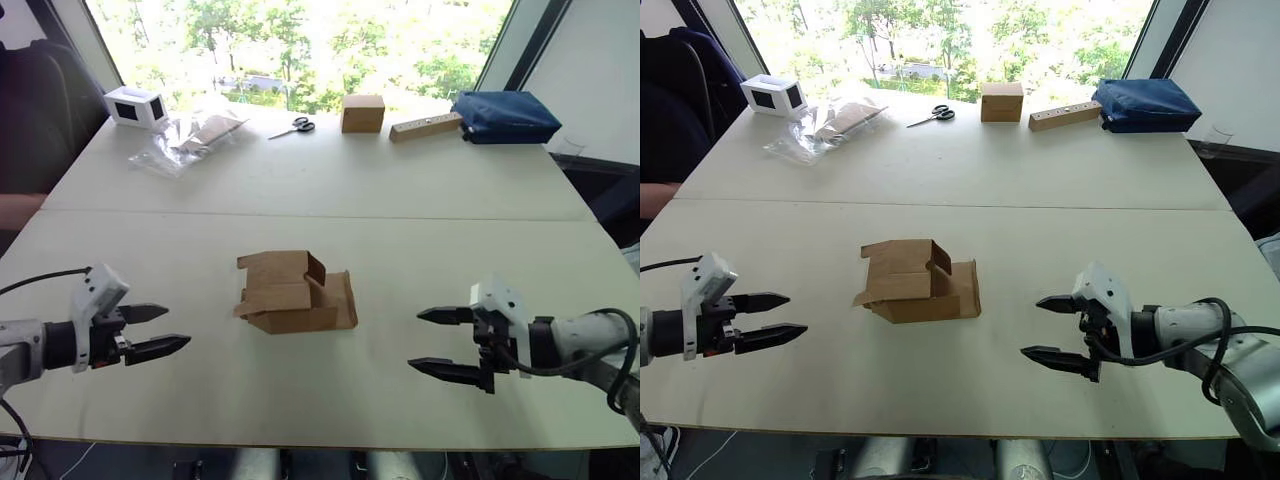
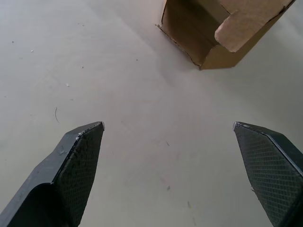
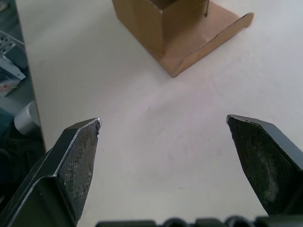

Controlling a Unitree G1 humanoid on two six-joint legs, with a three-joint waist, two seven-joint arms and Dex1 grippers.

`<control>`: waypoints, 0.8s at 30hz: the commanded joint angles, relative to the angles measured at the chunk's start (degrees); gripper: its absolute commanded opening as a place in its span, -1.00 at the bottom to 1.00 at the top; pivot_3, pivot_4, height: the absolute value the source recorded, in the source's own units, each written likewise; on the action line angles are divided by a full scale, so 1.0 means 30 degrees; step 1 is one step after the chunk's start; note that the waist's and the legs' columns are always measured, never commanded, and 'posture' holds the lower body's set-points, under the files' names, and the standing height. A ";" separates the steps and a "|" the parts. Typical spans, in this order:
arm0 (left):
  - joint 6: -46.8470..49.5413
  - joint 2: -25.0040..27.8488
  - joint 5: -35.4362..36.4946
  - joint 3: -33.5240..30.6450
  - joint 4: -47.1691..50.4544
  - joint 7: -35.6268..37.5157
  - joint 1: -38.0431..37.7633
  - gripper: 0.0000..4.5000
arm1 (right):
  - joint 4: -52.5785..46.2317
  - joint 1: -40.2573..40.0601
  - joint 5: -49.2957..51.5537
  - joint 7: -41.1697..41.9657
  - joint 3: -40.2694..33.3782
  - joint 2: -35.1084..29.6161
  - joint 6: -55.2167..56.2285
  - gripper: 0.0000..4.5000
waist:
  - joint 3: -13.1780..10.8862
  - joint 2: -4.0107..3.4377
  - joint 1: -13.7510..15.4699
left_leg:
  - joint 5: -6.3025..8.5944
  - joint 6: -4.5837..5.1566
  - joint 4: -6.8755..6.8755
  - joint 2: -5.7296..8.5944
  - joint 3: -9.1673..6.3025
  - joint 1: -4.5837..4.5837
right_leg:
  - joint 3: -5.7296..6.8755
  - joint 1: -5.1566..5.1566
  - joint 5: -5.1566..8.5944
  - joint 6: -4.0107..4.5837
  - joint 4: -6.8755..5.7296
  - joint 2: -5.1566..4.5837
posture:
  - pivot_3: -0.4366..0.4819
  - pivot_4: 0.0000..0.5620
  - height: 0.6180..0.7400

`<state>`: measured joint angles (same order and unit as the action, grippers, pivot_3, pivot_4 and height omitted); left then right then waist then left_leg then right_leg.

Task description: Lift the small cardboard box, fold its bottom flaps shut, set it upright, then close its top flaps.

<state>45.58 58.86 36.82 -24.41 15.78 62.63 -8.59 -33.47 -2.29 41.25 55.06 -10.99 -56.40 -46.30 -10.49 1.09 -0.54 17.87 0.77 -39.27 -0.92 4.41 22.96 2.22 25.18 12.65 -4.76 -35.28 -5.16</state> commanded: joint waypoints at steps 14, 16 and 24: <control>0.6855 -0.2214 0.3820 0.2347 -0.3997 -0.2161 1.0247 0.99 | -0.3645 0.2915 0.1321 -0.2907 -0.0518 -0.0178 -0.1299 1.00 | 0.0011 0.0015 0.0337 | -0.0001 -0.0002 -0.0003 -0.0001 -0.0008 -0.0168 | -0.0003 -0.0168 -0.0039 -0.0077 -0.0018 0.0028 | -0.05 -0.47 1.00; 0.7606 -0.3438 0.3850 0.2707 -0.4542 -0.3320 1.1604 0.99 | -0.4096 0.3592 0.1825 -0.3490 -0.0466 -0.0076 -0.1708 1.00 | 0.0016 0.0036 0.0358 | -0.0001 0.0000 -0.0005 0.0005 -0.0004 -0.0186 | -0.0009 -0.0184 -0.0047 -0.0090 -0.0029 0.0022 | -0.05 -0.47 1.00; 0.9325 -0.4633 0.3957 0.4916 -0.6431 -0.2740 1.2434 0.99 | -0.5181 0.4048 0.2760 -0.5239 -0.0395 0.0281 -0.2287 1.00 | 0.0015 0.0056 0.0353 | -0.0008 -0.0009 -0.0009 0.0001 -0.0009 -0.0194 | -0.0010 -0.0187 -0.0050 -0.0095 -0.0049 0.0037 | -0.05 -0.47 1.00</control>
<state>72.88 45.58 48.00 -9.83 -2.61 54.17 27.96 -46.82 9.51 48.54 40.35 -11.16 -55.98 -53.44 -10.44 1.26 0.51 17.84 0.74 -39.30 -0.92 4.38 22.38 2.19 24.62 12.50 -5.03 -35.42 -5.06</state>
